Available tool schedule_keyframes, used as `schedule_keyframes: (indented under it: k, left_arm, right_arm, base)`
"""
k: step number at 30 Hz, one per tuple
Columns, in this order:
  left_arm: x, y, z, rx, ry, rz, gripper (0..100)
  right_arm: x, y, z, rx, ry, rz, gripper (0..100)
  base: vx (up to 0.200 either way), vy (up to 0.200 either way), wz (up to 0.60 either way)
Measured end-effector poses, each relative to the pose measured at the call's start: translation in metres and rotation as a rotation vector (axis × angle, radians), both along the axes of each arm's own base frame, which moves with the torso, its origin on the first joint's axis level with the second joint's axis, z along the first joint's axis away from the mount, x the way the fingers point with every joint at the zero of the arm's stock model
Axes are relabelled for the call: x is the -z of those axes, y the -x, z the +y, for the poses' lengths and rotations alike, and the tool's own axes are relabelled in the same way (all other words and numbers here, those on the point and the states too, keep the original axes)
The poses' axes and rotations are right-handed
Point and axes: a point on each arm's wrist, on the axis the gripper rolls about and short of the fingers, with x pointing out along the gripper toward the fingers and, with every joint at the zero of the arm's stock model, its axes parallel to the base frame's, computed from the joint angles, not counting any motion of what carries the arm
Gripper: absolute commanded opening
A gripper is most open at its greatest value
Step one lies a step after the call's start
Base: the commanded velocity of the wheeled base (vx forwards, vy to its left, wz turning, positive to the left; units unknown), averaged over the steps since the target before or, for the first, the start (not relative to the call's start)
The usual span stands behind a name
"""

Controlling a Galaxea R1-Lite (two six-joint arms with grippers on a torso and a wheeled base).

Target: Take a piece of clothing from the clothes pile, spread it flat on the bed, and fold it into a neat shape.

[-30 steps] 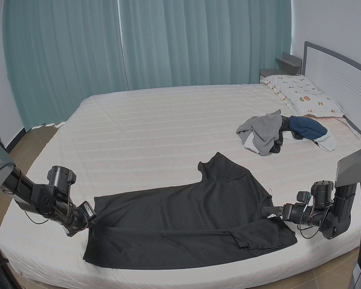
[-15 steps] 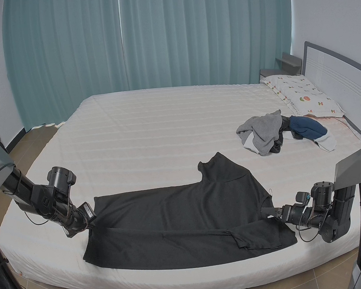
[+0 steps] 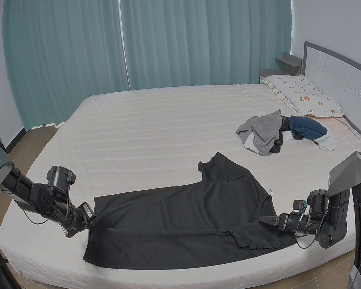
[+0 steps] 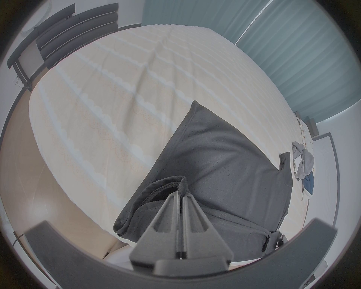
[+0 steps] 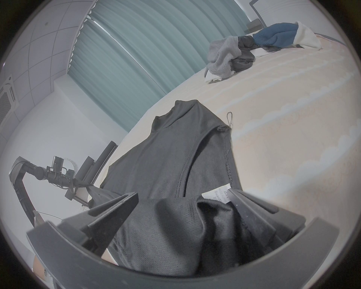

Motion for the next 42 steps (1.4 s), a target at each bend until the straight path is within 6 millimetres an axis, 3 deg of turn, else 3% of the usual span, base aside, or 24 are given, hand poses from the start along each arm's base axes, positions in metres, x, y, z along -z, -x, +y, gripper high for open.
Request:
schedule_keyframes:
  k: [10, 19, 30, 42]
  left_arm:
    - [0.000, 0.000, 0.000, -0.002, 0.000, 0.001, 0]
    - [-0.005, 0.006, 0.000, -0.001, -0.001, 0.005, 0]
    - [-0.028, 0.034, 0.001, 0.003, -0.006, 0.026, 0]
    - [-0.040, 0.067, 0.004, 0.009, -0.014, 0.050, 0]
  right_arm:
    - [0.000, 0.001, -0.005, 0.022, -0.006, 0.016, 0]
    - [-0.020, 0.006, -0.011, 0.046, -0.022, -0.015, 0]
    - [-0.053, 0.033, -0.013, 0.025, -0.056, -0.024, 0]
    - [-0.083, 0.065, -0.015, 0.013, -0.071, -0.053, 0]
  base:
    - [0.000, 0.000, 0.00]
    - [0.000, 0.000, 0.00]
    - [0.000, 0.000, 0.00]
    - [0.000, 0.000, 0.00]
